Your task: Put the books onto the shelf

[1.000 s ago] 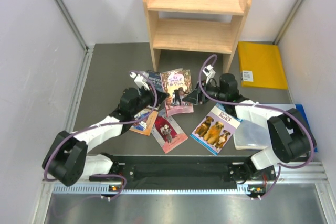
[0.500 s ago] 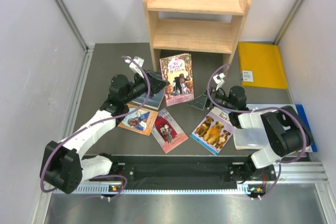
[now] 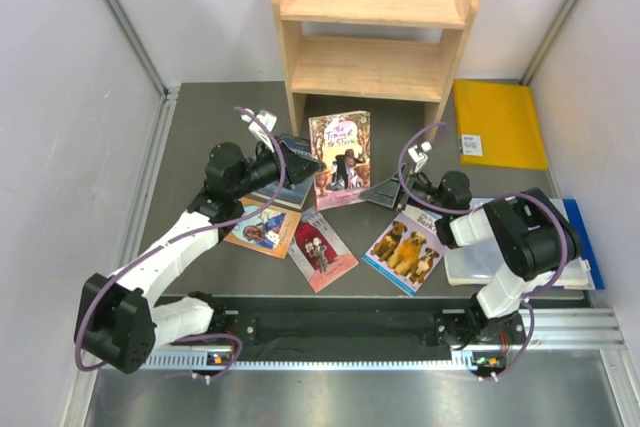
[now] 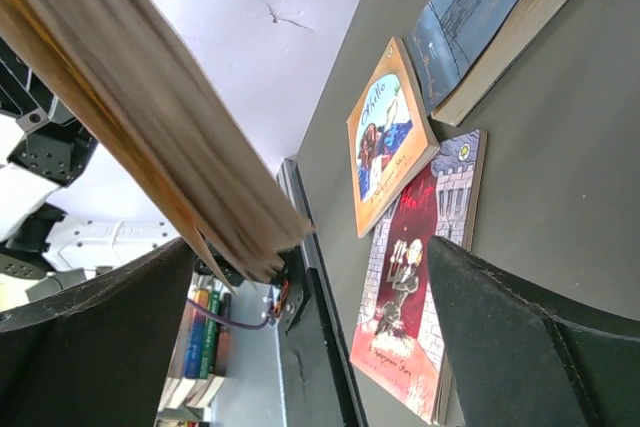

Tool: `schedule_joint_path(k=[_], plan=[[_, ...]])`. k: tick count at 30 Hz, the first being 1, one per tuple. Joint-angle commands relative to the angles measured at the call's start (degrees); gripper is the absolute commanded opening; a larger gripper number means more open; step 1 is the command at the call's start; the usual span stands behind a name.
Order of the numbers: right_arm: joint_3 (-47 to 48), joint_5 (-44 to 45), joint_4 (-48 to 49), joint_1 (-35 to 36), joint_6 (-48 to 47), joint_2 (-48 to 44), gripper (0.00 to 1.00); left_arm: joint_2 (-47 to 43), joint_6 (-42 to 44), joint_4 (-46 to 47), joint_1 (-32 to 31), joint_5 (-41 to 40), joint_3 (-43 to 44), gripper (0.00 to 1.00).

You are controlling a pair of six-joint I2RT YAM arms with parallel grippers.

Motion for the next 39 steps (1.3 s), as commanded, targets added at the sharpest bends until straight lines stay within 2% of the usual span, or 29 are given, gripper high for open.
schedule_joint_path(k=[1, 8, 15, 18, 19, 21, 22, 24, 25, 27, 28, 29, 30, 32, 34, 35, 36, 37, 38, 39], plan=[[0.33, -1.26, 19.9, -0.18, 0.79, -2.34, 0.99, 2.2, -3.18, 7.54, 0.01, 4.25, -0.51, 0.0], [1.3, -1.35, 21.13, 0.17, 2.02, -2.26, 0.99, 5.63, -9.6, 19.23, 0.01, 5.92, -3.76, 0.0], [1.3, -1.53, 21.84, 1.23, 3.78, -3.04, 0.93, 6.86, -9.61, 21.44, -0.07, 2.59, -5.17, 0.0], [0.16, -1.88, 21.66, 1.49, 4.39, -4.36, 0.83, 7.3, -9.26, 21.7, 0.01, 1.1, -5.17, 0.0], [0.07, -2.14, 21.57, 1.58, 4.57, -4.71, 0.73, 7.3, -9.17, 21.79, 0.01, 0.66, -5.17, 0.0], [-0.19, -2.93, 21.49, 1.76, 5.09, -5.5, 0.65, 7.65, -9.08, 22.05, 0.01, -0.49, -5.26, 0.0], [-0.19, -3.37, 21.31, 1.76, 5.36, -5.77, 0.51, 7.83, -9.17, 22.4, 0.01, -0.67, -5.08, 0.0], [-0.28, -3.72, 21.22, 1.84, 5.89, -6.73, 0.38, 9.05, -9.43, 22.76, 0.01, -0.41, -4.47, 0.0], [-0.28, -3.98, 21.14, 1.84, 5.98, -7.0, 0.28, 9.58, -9.6, 23.63, 0.01, -0.4, -4.29, 0.0], [-0.11, -3.73, 20.09, 1.76, 5.98, -7.96, 0.22, 11.16, -10.74, 24.86, 0.01, 0.56, -3.94, 0.0], [0.07, -3.98, 19.56, 1.84, 5.8, -8.23, 0.1, 11.69, -11.18, 25.48, -0.07, 0.82, -3.85, 0.0], [0.16, -3.99, 19.2, 1.84, 5.71, -8.58, 0.04, 12.13, -11.71, 27.14, -0.07, 1.0, -3.76, 0.0], [0.51, -3.9, 18.24, 1.76, 5.71, -9.28, 0.0, 13.18, -12.67, 27.85, -0.07, 1.7, -3.76, 0.0], [1.21, -3.73, 16.23, 1.76, 5.19, -10.51, 0.0, 13.71, -13.03, 28.73, -0.07, 1.97, -3.76, 0.0], [2.88, -3.02, 8.34, 1.84, 1.6, -13.93, 0.0, 13.89, -12.51, 28.21, -0.07, 2.06, -3.76, 0.0], [3.93, -2.76, 3.78, 1.84, -0.94, -15.68, 0.0, 13.72, -11.98, 27.51, 0.01, 2.14, -3.76, 0.04], [6.38, -2.15, -8.45, 1.93, -7.84, -19.7, 0.0, 13.11, -10.41, 24.89, -0.07, 1.97, -3.68, 0.09], [8.23, -0.05, -16.23, 1.93, -12.78, -22.01, 0.0, 12.67, -9.44, 23.47, -0.07, 1.1, -3.68, 0.21], [10.42, 1.71, -24.75, 2.19, -18.23, -24.12, 0.0, 11.97, -8.39, 21.72, 0.01, 0.48, -3.68, 0.29], [15.05, 4.34, -40.93, 2.37, -28.55, -27.62, 0.0, 10.57, -5.94, 18.66, 0.01, -0.48, -3.94, 0.36]])
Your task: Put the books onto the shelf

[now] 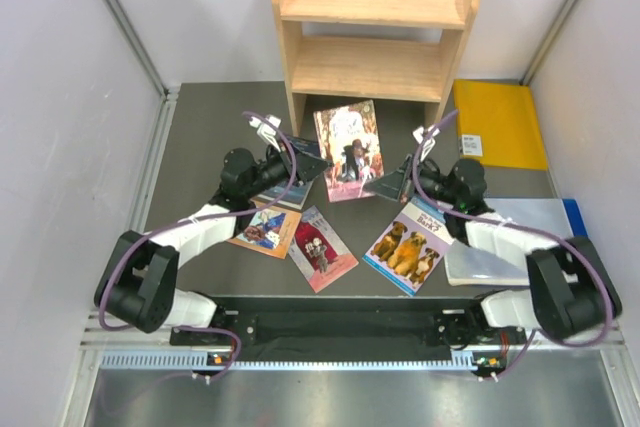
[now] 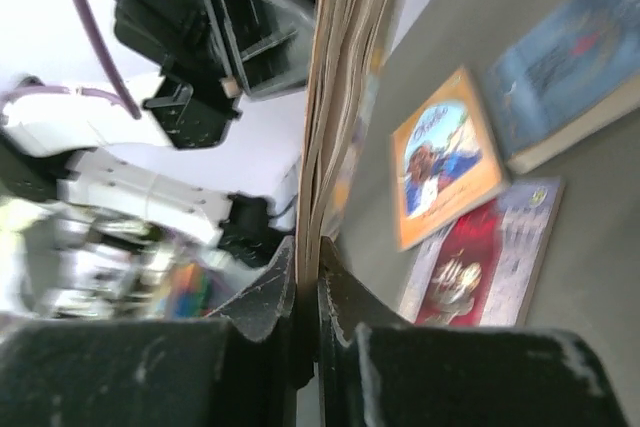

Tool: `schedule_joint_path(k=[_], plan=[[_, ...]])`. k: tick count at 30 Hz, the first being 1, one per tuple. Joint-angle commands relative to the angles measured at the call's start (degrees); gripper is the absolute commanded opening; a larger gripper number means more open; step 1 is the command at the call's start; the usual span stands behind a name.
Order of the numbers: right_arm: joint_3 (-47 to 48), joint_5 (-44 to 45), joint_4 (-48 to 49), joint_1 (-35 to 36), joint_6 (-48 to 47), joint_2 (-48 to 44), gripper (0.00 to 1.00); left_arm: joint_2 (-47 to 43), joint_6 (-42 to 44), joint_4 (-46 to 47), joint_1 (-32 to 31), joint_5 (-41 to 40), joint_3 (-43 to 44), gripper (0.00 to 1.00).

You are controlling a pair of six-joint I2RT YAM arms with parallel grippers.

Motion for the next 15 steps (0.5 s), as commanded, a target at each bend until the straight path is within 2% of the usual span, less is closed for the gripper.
schedule_joint_path(k=[1, 3, 4, 5, 6, 8, 15], plan=[[14.68, 11.1, -34.57, 0.95, -28.42, -12.24, 0.0, -3.98, 7.11, -6.39, -0.29, -1.47, 0.89, 0.49], [19.94, 14.02, -43.63, 0.78, -33.36, -14.0, 0.0, -7.05, 10.28, -9.65, -0.29, -5.95, -0.07, 0.57], [21.8, 14.73, -45.59, 0.6, -34.77, -14.1, 0.0, -8.11, 11.15, -11.4, -0.29, -7.27, -0.6, 0.61], [23.64, 15.18, -49.44, 0.6, -36.52, -14.01, 0.0, -9.68, 12.03, -12.03, -0.29, -9.89, -1.73, 0.69], [27.23, 15.18, -50.7, 0.6, -37.15, -13.4, 0.0, -10.39, 12.39, -12.56, -0.21, -10.7, -2.27, 0.72], [32.33, 15.09, -53.86, 0.6, -38.55, -12.09, 0.0, -11.54, 13.27, -14.05, -0.21, -11.5, -3.15, 0.75], [46.32, 17.54, -60.29, 0.6, -40.49, -6.28, 0.0, -11.19, 13.54, -16.26, -0.29, -9.48, -6.14, 0.75]])
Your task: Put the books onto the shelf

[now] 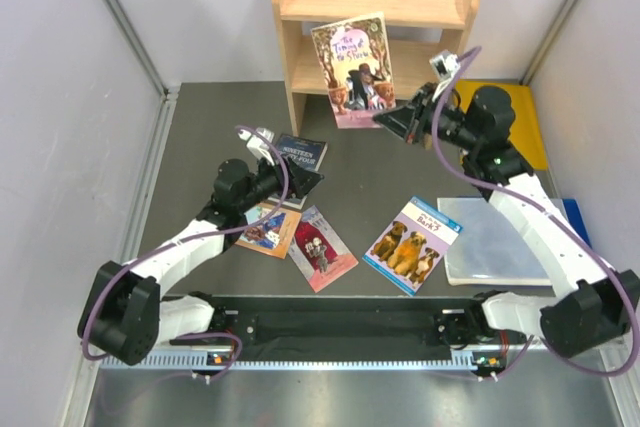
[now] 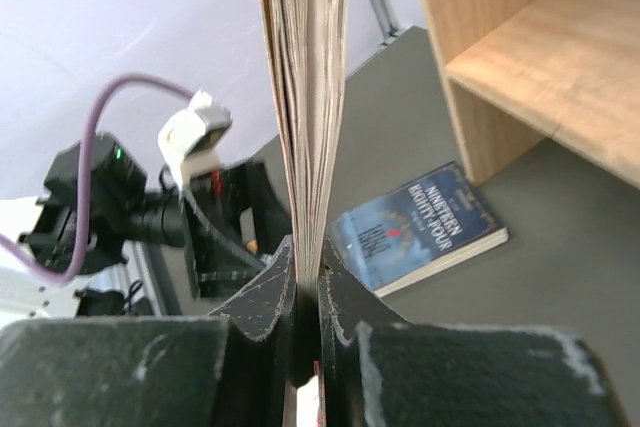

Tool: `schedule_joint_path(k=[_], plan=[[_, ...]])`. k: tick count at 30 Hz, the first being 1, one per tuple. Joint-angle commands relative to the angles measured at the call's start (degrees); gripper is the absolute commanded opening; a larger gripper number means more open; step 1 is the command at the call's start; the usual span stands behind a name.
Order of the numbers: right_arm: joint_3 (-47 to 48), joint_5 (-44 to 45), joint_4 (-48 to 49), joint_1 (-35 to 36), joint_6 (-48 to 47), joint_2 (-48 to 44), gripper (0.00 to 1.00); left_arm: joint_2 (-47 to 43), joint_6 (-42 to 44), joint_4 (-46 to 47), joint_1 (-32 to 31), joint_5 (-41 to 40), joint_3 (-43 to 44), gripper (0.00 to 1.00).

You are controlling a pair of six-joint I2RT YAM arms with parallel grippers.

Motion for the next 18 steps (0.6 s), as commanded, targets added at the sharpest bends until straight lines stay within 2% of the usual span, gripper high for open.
schedule_joint_path(k=[1, 8, 13, 16, 18], plan=[[11.01, 3.32, -8.04, 0.21, -4.25, 4.65, 0.0, -0.18, 1.28, -0.63, -0.07, 0.38, -2.92, 0.75], [28.4, 7.54, -13.59, 0.21, -4.87, 11.85, 0.0, 1.41, -0.66, 2.54, -0.25, 2.58, -8.11, 0.76], [35.71, 7.98, -13.25, 0.21, -4.17, 14.41, 0.0, 1.85, -0.92, 3.59, -0.34, 3.19, -10.66, 0.77], [44.66, 10.08, -17.98, 0.2, -3.99, 18.27, 0.0, 1.93, -1.19, 4.47, -0.51, 3.37, -12.06, 0.77], [54.41, 9.84, -23.34, -0.06, -2.86, 23.45, 0.0, 2.11, -1.45, 5.09, -0.69, 3.55, -12.77, 0.77]])
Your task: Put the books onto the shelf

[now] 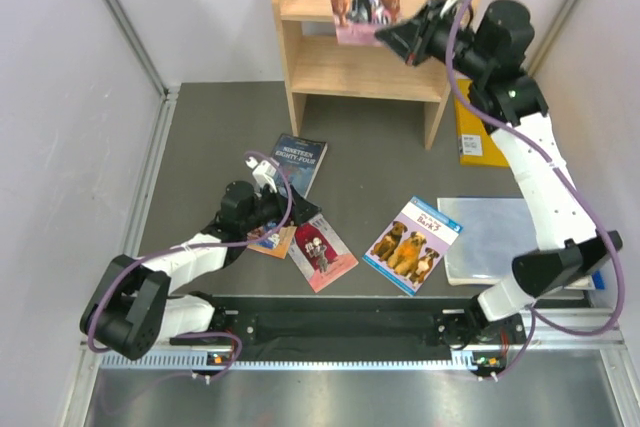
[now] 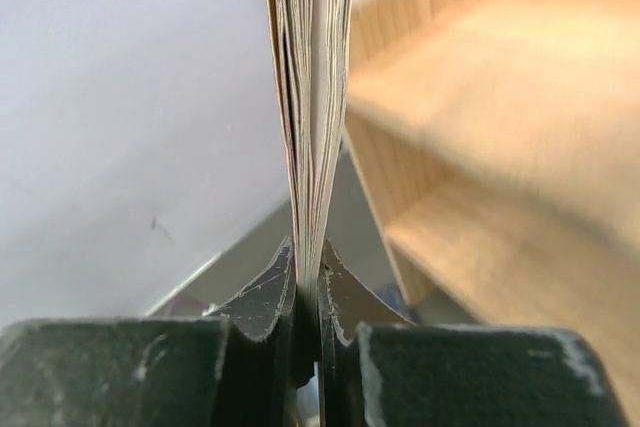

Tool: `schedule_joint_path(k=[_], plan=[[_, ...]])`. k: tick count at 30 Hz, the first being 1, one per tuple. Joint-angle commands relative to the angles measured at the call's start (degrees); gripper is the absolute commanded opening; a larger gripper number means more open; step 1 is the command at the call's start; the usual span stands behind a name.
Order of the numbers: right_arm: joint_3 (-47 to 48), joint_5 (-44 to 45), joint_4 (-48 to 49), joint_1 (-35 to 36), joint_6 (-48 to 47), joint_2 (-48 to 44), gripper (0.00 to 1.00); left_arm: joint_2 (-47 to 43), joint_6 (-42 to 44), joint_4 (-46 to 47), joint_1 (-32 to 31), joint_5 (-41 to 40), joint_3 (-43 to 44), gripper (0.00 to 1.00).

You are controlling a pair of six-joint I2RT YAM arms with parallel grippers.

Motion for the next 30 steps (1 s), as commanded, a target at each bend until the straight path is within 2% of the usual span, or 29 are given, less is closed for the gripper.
schedule_joint_path(k=[1, 2, 5, 10, 13, 20, 30], plan=[[17.38, 1.9, -6.3, -0.52, 3.63, 7.24, 0.0, 0.69, -0.88, 5.76, -0.56, 1.6, -2.17, 0.77], [22.55, 1.11, -7.27, -0.87, 5.22, 10.48, 0.0, 0.78, -1.32, 6.03, -0.65, 1.69, -2.35, 0.77], [28.55, -1.87, -5.45, -2.45, 14.71, 15.23, 0.0, 1.04, -1.85, 7.26, -0.91, 1.86, -3.49, 0.77], [30.16, -6.89, 0.62, -6.05, 32.45, 19.64, 0.0, 0.6, -2.2, 7.7, -1.26, 1.78, -4.9, 0.77], [30.42, -7.95, 0.9, -7.46, 37.56, 21.32, 0.0, 0.16, -2.2, 7.62, -1.26, 1.51, -5.34, 0.78], [29.63, -5.05, -3.59, -9.13, 37.85, 21.58, 0.0, 0.69, -2.64, 8.41, -1.44, 1.51, -5.87, 0.78], [26.56, -8.47, 0.53, -10.1, 44.26, 23.78, 0.0, 0.87, -2.73, 8.58, -1.7, 1.43, -6.22, 0.78]])
